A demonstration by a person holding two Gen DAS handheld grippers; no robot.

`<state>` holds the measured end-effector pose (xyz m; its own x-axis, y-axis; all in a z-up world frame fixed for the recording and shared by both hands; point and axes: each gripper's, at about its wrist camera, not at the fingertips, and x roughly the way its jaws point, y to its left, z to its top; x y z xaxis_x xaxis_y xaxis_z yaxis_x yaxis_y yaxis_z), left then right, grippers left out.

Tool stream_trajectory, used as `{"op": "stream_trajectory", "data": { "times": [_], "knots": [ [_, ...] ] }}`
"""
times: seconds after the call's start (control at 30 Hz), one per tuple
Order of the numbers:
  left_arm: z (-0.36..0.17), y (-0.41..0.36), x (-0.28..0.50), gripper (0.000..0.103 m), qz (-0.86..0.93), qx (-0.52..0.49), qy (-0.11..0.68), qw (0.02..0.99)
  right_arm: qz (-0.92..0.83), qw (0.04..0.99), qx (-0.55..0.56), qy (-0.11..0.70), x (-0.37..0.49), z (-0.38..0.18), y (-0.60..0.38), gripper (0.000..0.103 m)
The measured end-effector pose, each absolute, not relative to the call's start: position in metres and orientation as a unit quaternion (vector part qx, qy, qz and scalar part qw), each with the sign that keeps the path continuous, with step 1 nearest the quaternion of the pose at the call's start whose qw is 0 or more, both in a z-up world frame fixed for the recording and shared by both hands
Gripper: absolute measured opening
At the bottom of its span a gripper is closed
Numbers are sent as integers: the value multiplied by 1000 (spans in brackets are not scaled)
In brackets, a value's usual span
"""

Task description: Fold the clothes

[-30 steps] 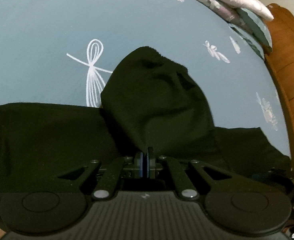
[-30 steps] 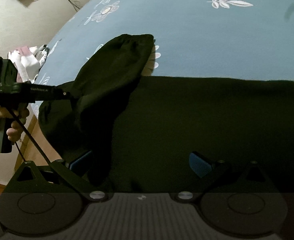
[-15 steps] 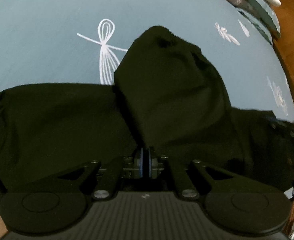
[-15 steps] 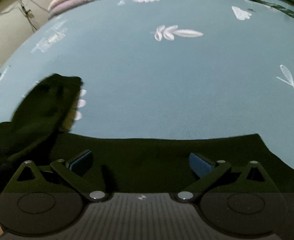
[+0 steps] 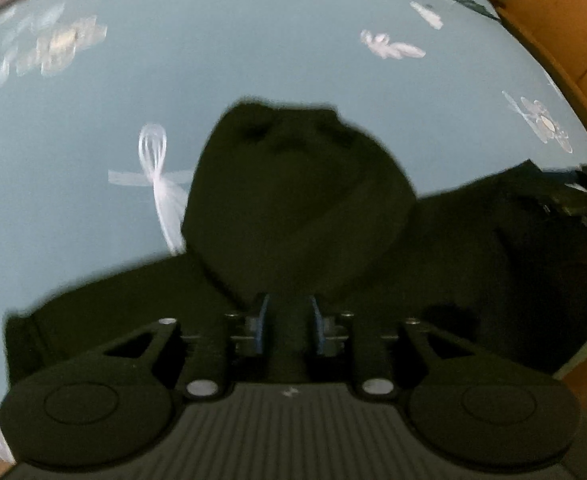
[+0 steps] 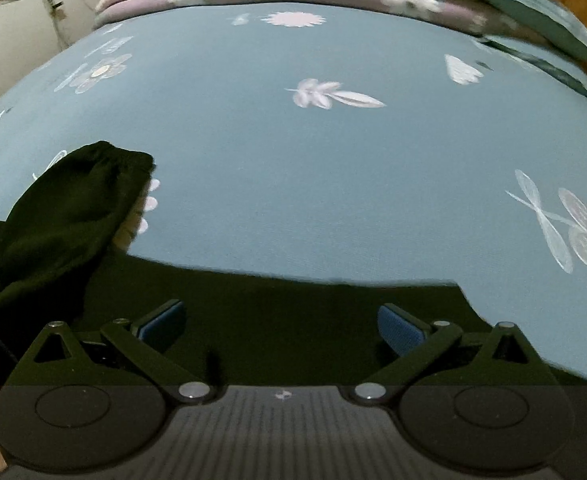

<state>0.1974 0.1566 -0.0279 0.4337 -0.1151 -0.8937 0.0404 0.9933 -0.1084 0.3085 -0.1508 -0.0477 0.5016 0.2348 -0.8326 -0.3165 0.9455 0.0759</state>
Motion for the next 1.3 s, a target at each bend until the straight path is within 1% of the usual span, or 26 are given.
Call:
{"op": "stream_trajectory", "data": {
  "times": [0.1, 0.27, 0.3, 0.33, 0.37, 0.47, 0.57, 0.67, 0.73, 0.87, 0.9, 0.93, 0.97, 1.07, 1.13, 1.23, 1.3],
  "knots": [
    [-9, 138, 207, 32, -48, -22, 501, 864, 138, 865, -34, 481, 293, -47, -169, 103],
    [7, 89, 218, 40, -81, -35, 467, 880, 128, 860, -26, 494, 274, -53, -193, 103],
    [7, 79, 217, 44, -91, -44, 459, 883, 132, 858, -31, 495, 272, -55, -195, 103],
    [4, 68, 218, 48, -104, -58, 451, 884, 138, 857, -36, 496, 269, -57, -197, 103],
    [-1, 57, 220, 48, -121, -70, 446, 884, 141, 855, -44, 497, 266, -59, -198, 103],
    [-30, 28, 233, 48, -170, -80, 453, 871, 139, 857, -57, 493, 256, -63, -201, 103],
    [-59, 15, 244, 48, -208, -75, 461, 859, 113, 863, -57, 489, 246, -74, -200, 103],
    [-87, 16, 248, 48, -222, -68, 503, 832, 82, 870, -46, 485, 239, -89, -194, 103],
    [-95, 26, 238, 49, -240, -75, 501, 828, 64, 878, -49, 472, 232, -93, -188, 103],
    [-89, 42, 225, 49, -243, -85, 496, 830, 40, 905, -39, 421, 235, -81, -184, 103],
    [-87, 46, 227, 50, -241, -83, 491, 833, 38, 913, -32, 404, 238, -77, -184, 103],
    [-86, 49, 231, 53, -241, -83, 490, 834, 40, 915, -27, 400, 245, -77, -182, 103],
    [-87, 49, 237, 54, -240, -80, 496, 831, 45, 914, -24, 403, 254, -78, -179, 103],
    [-91, 48, 247, 55, -244, -67, 501, 827, 54, 910, -38, 408, 270, -86, -165, 103],
    [-92, 46, 247, 58, -253, -58, 496, 828, 64, 912, -46, 403, 271, -92, -159, 103],
    [-94, 44, 247, 62, -262, -50, 490, 830, 83, 905, -32, 415, 270, -100, -157, 103],
    [-94, 42, 247, 63, -264, -44, 487, 831, 89, 909, -17, 408, 269, -102, -161, 103]
  ]
}}
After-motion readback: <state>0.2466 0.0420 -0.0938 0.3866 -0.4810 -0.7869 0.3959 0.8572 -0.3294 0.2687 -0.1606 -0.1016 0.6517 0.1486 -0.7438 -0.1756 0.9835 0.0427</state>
